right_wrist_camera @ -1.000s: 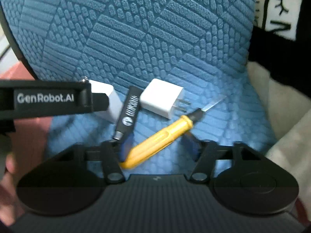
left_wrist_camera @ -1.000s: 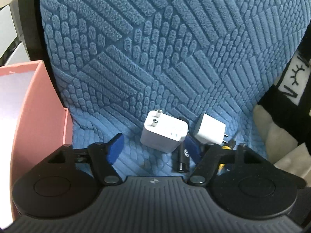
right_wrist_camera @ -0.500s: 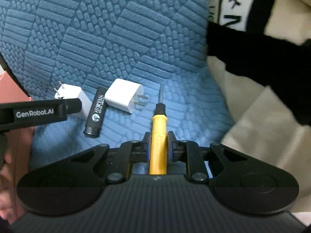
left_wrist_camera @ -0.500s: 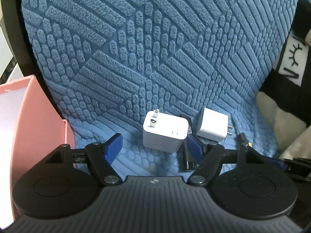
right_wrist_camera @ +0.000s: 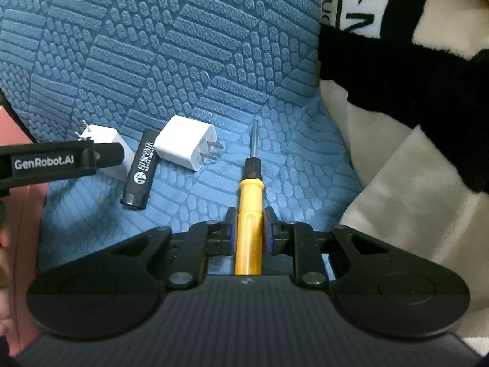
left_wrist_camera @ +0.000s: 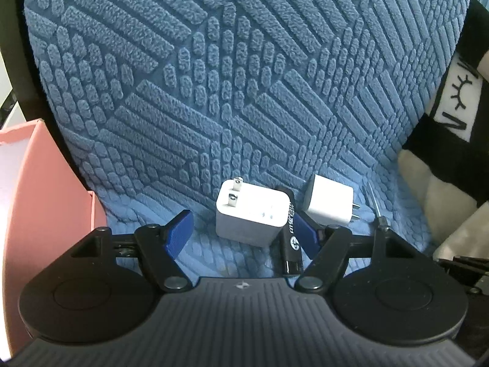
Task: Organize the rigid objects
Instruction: 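Close the left gripper on the white charger, then lift the charger with the left gripper while the right gripper lifts the screwdriver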
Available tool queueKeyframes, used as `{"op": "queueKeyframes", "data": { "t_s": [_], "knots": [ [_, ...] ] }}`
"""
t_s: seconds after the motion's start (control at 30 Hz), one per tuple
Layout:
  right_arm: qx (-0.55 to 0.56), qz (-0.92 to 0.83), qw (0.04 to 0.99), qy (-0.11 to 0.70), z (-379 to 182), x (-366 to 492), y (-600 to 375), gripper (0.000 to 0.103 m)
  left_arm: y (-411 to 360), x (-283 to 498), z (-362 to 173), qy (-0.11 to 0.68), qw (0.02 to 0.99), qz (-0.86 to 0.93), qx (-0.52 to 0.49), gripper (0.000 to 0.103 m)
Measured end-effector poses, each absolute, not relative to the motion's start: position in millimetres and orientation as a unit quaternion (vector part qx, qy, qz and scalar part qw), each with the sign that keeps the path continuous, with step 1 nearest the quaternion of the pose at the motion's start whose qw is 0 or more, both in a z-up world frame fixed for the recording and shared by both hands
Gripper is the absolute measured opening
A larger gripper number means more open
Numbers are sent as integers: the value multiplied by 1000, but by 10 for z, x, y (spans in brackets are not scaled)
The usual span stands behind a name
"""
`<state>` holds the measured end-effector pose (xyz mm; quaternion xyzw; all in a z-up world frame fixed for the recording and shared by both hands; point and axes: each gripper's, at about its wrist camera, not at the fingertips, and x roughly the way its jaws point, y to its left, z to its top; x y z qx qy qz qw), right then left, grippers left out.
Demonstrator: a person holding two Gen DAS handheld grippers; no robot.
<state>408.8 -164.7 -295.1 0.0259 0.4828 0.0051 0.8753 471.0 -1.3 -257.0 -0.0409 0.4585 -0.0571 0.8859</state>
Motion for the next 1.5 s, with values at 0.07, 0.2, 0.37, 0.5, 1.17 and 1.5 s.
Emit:
{"op": "queueKeyframes", "data": {
  "t_s": [0.07,0.2,0.37,0.5,1.17,1.5],
  "knots": [
    [14,6,875,483,-2957,4113,-1620,23,14,4733,-2572,457,887,-56,-41,75],
    [-9,10,878,478,-2951,4126,-1566,22,-126,4797,-2670,468,880,-70,-23,59],
    [-22,17,876,481,-2899,4149,-1560,21,-142,4774,-2699,474,878,-65,-21,56],
    [-10,19,875,484,-2835,4137,-1625,21,-124,4715,-2678,479,875,-67,-28,56],
    [15,56,865,499,-2595,3279,-1739,21,-54,3587,-2494,485,869,-68,-67,56],
    [27,50,862,503,-2580,2694,-1683,22,-35,2946,-2469,479,872,-51,-86,56]
  ]
}}
